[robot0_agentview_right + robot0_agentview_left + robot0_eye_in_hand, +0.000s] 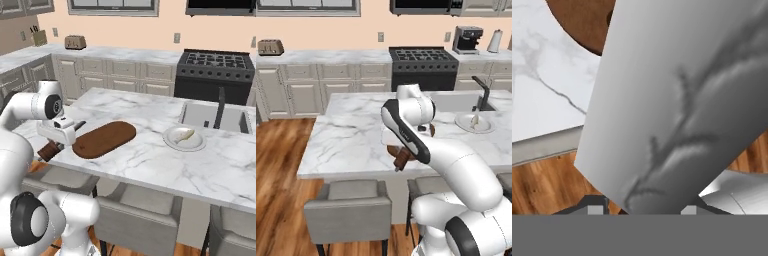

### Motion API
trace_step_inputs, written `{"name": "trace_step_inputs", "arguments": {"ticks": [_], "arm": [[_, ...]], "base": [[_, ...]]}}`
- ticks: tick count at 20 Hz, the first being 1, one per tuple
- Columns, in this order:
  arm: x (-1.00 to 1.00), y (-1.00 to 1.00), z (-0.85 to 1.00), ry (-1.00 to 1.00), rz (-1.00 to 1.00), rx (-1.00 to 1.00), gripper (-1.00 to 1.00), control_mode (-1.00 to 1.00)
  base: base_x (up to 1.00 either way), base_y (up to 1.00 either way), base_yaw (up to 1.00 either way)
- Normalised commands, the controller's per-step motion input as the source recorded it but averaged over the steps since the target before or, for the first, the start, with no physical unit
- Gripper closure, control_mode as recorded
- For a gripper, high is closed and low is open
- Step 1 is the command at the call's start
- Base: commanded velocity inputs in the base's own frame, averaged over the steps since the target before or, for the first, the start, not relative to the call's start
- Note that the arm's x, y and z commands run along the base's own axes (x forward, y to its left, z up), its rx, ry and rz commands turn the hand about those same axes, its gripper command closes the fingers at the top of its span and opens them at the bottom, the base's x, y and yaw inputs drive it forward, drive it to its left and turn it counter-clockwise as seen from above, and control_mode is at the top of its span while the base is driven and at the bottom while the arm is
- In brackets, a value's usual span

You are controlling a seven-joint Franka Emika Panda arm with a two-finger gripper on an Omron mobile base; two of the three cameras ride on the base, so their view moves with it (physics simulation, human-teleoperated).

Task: Pick up the knife from the drawer and place it on the cutting board. Then place the meat from the plate to the cutting board.

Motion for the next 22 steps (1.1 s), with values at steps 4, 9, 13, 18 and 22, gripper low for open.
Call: {"name": "trace_step_inputs", "arguments": {"ticks": [4,9,13,18,22], "arm": [[0.00,0.00,0.00,0.00,0.00,0.00,1.00,1.00],[0.00,0.00,0.00,0.00,0.00,0.00,1.00,1.00],[0.50,-0.03,0.04,0.12,-0.11,0.01,1.00,-1.00],[1.00,-0.23,0.05,0.25,-0.22,0.07,1.00,-1.00],[1.00,-0.37,0.02,0.26,-0.03,0.09,1.00,-1.00]], "base": [[0.63,-0.42,0.25],[0.92,-0.22,-0.05],[0.50,-0.04,-0.06],[0.00,0.00,0.00],[0.00,0.00,0.00]]}}
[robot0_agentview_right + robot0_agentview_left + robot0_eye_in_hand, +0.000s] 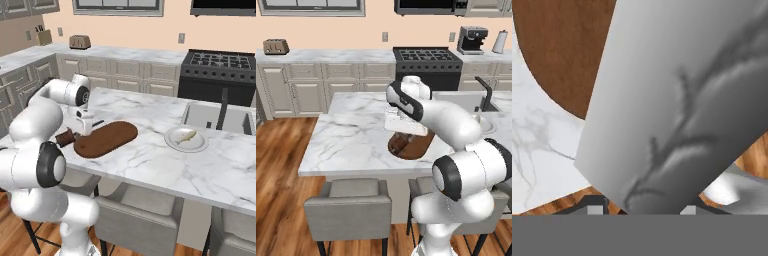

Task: Pick up the knife from the drawer and place it on the cutting board. Then place the meat from the plate to the cutting board.

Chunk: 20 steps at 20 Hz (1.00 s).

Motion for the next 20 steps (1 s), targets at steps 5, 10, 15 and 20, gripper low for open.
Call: {"name": "trace_step_inputs", "arguments": {"ticks": [5,10,15,20], "arm": [[1.00,-0.64,0.00,0.26,0.08,0.11,1.00,-1.00],[1.00,-0.59,-0.06,0.16,0.16,0.08,1.00,-1.00],[0.86,-0.14,-0.23,0.15,0.21,0.07,1.00,-1.00],[0.64,0.07,-0.35,0.11,0.18,0.06,1.00,-1.00]], "base": [[0.00,0.00,0.00],[0.00,0.00,0.00],[0.00,0.00,0.00],[0.00,0.00,0.00]]}}
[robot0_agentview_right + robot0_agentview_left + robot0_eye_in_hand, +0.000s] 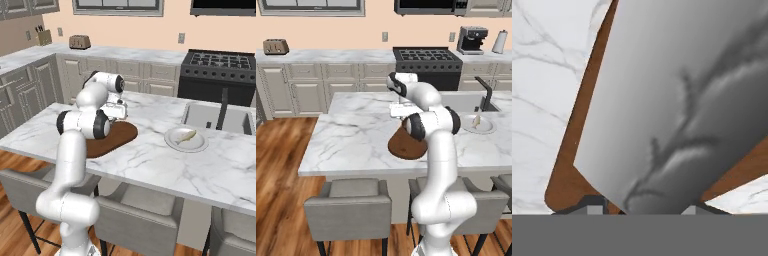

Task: Pick up the knife from the drawer and place it on the cutting board. Then place the meat from the plate to the cutting board.

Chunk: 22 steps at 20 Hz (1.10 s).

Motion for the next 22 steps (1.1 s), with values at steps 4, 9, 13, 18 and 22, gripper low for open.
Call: {"name": "trace_step_inputs", "arguments": {"ticks": [4,9,13,18,22], "arm": [[0.11,0.20,-0.29,0.15,0.09,0.06,1.00,-1.00],[-0.22,0.16,-0.01,0.11,0.04,0.05,1.00,-1.00],[-0.39,0.00,0.18,0.00,0.00,0.03,1.00,-1.00],[-0.66,0.00,0.24,-0.09,0.00,0.00,1.00,-1.00],[-0.72,0.00,0.28,-0.18,0.00,0.00,1.00,-1.00]], "base": [[0.00,0.00,0.00],[0.00,0.00,0.00],[0.00,0.00,0.00],[0.00,0.00,0.00],[0.00,0.00,0.00]]}}
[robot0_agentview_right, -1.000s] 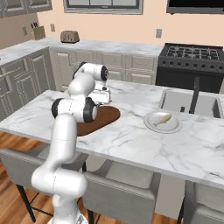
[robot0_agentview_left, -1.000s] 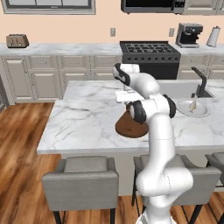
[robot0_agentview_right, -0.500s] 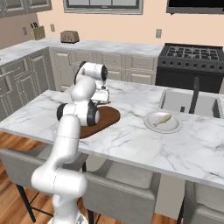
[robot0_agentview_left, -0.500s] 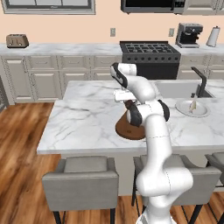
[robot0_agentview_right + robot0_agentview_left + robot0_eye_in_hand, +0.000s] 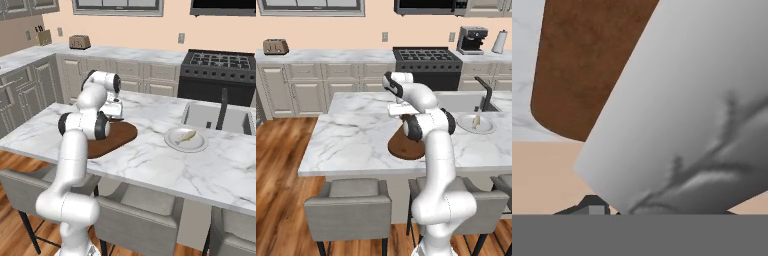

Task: Pick up the knife from the drawer and place it on the cutting board. Then place the meat from the plate to the cutting board.

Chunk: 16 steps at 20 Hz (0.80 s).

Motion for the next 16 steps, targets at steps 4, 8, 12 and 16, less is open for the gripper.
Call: {"name": "trace_step_inputs", "arguments": {"ticks": [4,8,12,16], "arm": [[-0.87,0.00,0.30,-0.27,0.00,0.00,1.00,-1.00],[-1.00,-0.04,0.17,-0.44,0.00,0.01,1.00,-1.00],[-0.52,0.19,-0.24,-0.13,0.00,0.04,1.00,-1.00],[0.43,0.60,-0.35,-0.02,0.00,0.03,1.00,-1.00]], "base": [[0.00,0.00,0.00],[0.00,0.00,0.00],[0.00,0.00,0.00],[0.00,0.00,0.00]]}}
